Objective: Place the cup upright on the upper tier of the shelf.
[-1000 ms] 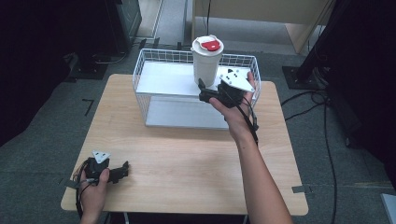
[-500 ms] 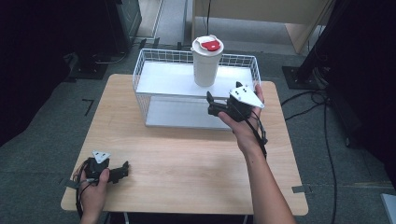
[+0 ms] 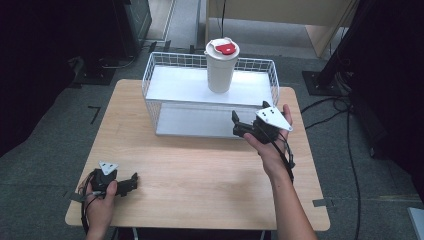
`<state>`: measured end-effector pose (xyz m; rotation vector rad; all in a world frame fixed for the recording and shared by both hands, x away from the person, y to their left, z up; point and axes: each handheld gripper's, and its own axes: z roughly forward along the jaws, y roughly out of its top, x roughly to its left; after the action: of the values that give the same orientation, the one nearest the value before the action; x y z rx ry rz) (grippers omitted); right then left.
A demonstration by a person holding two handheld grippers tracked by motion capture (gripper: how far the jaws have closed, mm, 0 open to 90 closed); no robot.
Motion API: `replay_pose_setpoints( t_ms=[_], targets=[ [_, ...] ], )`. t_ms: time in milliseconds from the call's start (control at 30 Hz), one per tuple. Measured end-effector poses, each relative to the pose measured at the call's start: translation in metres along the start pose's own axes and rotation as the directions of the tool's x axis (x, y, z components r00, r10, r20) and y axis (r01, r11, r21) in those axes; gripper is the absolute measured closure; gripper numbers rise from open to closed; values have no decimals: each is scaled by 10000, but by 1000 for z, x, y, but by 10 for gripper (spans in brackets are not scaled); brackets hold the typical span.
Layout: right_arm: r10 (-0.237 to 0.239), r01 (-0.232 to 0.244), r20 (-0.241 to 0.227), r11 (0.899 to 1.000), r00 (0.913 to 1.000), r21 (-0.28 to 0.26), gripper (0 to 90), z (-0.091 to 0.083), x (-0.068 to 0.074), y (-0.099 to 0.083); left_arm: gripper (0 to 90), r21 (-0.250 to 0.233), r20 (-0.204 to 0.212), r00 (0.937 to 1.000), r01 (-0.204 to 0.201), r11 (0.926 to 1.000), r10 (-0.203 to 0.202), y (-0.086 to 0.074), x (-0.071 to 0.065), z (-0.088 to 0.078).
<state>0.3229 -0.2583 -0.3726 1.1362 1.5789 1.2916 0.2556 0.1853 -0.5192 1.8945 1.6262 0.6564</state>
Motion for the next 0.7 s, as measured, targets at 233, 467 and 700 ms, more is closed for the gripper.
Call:
replay_pose_setpoints(
  t_ms=[233,467,700],
  targets=[
    [258,-260,170,9996,9995,134,0,-14,-11,-15,0,0,0,10000,2,10000,-2,0,0,0],
    [340,-349,374,9991,9987,244,0,-30,-18,-29,0,9,0,10000,3,10000,-3,0,0,0],
    [538,-559,552,9978,9970,365,0,-47,-30,-46,0,17,8,10000,6,10000,-6,0,0,0]
  ],
)
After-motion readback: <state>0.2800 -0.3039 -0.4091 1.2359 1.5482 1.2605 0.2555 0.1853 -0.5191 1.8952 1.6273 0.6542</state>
